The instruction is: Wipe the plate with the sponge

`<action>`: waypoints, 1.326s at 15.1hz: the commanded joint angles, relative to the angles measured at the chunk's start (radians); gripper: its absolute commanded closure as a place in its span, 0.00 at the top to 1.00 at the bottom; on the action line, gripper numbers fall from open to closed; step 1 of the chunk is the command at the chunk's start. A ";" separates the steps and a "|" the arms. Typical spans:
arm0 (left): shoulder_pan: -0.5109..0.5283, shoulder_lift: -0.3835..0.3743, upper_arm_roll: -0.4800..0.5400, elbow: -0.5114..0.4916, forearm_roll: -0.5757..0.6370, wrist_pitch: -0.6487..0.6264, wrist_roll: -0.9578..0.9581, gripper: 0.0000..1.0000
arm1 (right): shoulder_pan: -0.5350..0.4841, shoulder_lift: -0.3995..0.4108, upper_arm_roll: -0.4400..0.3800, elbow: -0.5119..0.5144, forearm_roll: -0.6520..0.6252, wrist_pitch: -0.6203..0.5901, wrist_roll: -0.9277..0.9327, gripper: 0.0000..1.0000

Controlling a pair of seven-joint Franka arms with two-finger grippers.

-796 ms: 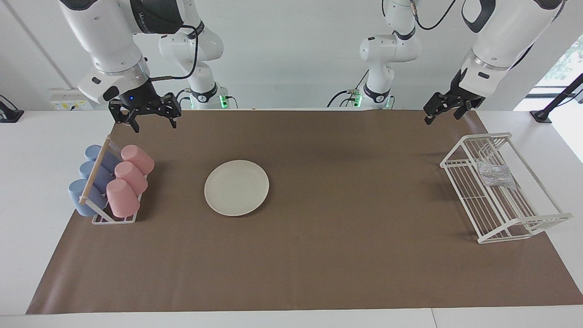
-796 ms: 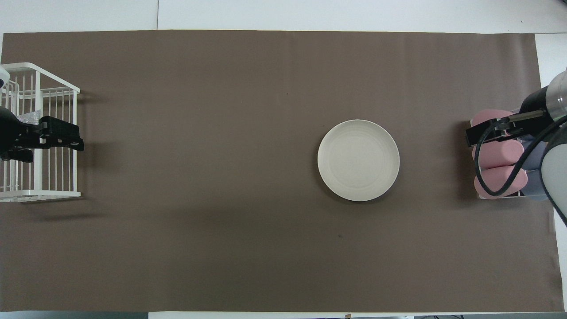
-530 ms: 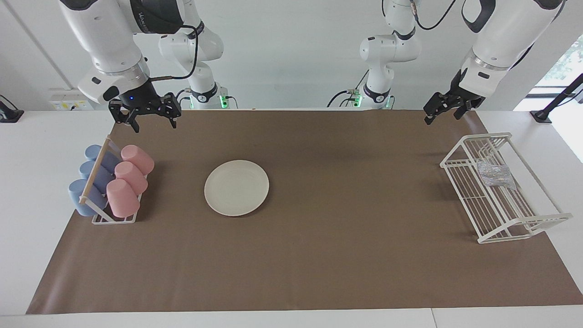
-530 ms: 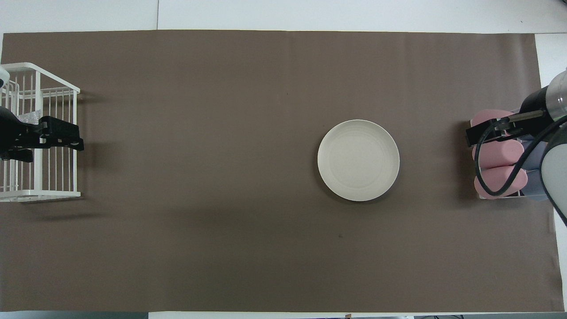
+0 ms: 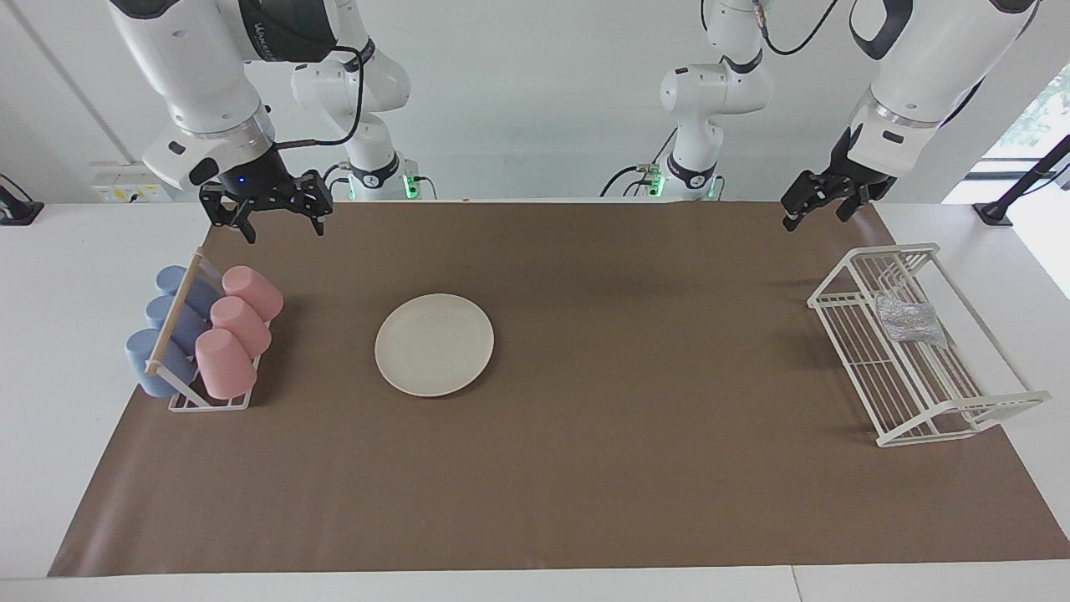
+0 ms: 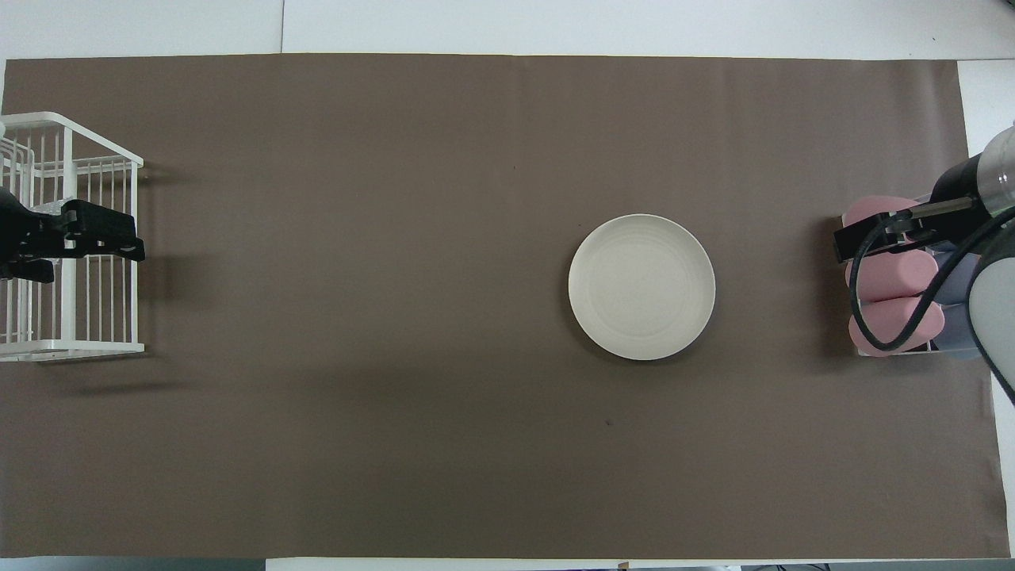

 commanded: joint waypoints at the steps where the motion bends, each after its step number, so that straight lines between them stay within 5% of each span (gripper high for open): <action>1: 0.012 -0.021 -0.005 -0.034 0.000 0.027 -0.010 1.00 | -0.007 -0.009 0.009 -0.006 -0.003 0.001 0.019 1.00; 9: -0.006 0.049 -0.006 -0.134 0.384 0.138 -0.104 1.00 | -0.006 -0.009 0.009 -0.010 -0.003 -0.002 0.071 1.00; 16: -0.040 0.258 -0.006 -0.177 0.819 0.215 -0.226 1.00 | -0.004 -0.022 0.011 -0.032 -0.002 -0.001 0.163 1.00; 20: -0.039 0.296 -0.006 -0.180 0.872 0.211 -0.240 1.00 | -0.004 -0.024 0.019 -0.035 -0.002 0.006 0.178 1.00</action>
